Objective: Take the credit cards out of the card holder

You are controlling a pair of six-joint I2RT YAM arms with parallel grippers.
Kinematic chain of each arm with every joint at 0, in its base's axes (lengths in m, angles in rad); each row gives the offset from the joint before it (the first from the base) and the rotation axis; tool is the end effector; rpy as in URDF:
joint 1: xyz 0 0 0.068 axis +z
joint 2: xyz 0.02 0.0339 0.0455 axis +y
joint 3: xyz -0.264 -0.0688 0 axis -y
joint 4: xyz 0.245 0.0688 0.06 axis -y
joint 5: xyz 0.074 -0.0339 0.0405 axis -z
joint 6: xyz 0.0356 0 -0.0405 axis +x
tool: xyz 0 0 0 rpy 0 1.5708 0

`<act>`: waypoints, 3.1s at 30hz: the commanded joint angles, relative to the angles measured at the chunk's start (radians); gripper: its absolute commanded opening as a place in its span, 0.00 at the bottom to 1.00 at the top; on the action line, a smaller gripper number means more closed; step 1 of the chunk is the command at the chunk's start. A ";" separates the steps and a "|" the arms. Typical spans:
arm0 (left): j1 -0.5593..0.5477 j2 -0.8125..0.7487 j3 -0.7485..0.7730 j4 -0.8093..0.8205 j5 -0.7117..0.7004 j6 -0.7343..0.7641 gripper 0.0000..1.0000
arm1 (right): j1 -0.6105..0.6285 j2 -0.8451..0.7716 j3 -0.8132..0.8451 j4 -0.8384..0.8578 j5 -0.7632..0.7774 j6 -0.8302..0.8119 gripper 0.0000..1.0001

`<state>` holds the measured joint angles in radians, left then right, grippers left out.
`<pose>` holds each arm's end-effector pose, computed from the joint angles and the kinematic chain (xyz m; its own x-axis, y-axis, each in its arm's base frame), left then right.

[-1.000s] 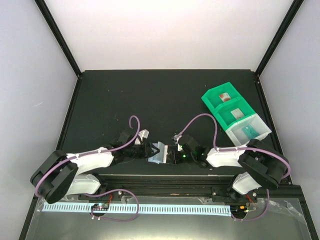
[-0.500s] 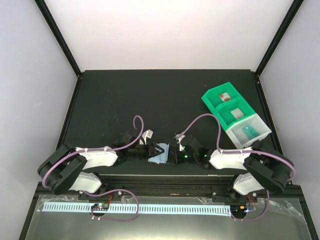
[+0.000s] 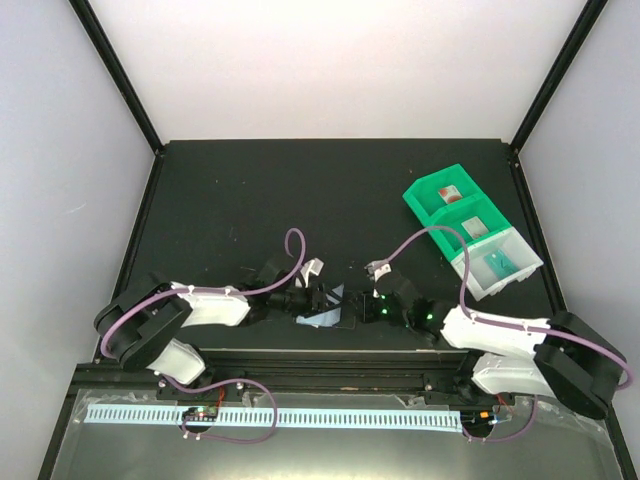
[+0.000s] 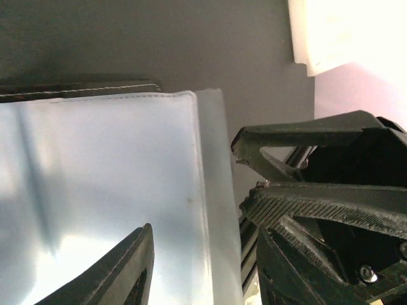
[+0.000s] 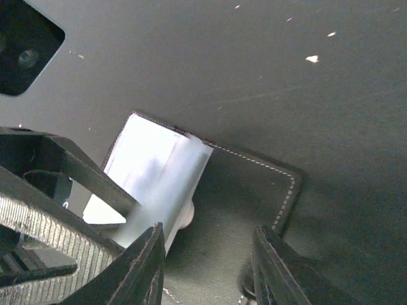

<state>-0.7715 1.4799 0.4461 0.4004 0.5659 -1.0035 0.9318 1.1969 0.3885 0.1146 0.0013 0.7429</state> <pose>0.1708 -0.1927 0.1350 -0.9856 -0.0345 -0.1655 0.1249 0.5113 -0.8503 0.1315 0.1769 0.1534 -0.8234 0.0259 -0.5668 -0.3328 0.7870 0.5194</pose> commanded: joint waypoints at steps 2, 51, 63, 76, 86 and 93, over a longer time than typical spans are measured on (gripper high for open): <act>-0.034 0.022 0.060 0.048 0.023 -0.003 0.46 | 0.005 -0.115 -0.012 -0.109 0.121 0.024 0.41; 0.160 -0.302 -0.119 -0.193 -0.022 0.134 0.67 | 0.021 0.282 0.076 0.045 -0.029 -0.096 0.27; 0.160 -0.209 -0.101 -0.185 -0.032 0.169 0.67 | 0.021 0.266 0.059 0.064 -0.037 -0.077 0.26; 0.159 -0.149 -0.133 -0.043 0.040 0.101 0.67 | 0.021 0.273 0.052 0.078 -0.031 -0.061 0.25; 0.144 -0.115 -0.123 0.048 0.074 0.055 0.67 | 0.021 0.264 0.043 0.085 -0.030 -0.061 0.25; 0.096 -0.085 -0.112 0.164 0.083 -0.035 0.67 | 0.021 0.253 0.021 0.126 -0.032 -0.039 0.24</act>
<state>-0.6403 1.3643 0.3115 0.4381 0.6201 -0.9722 0.9489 1.4631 0.4377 0.2398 -0.0624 0.6880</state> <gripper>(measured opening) 0.666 0.235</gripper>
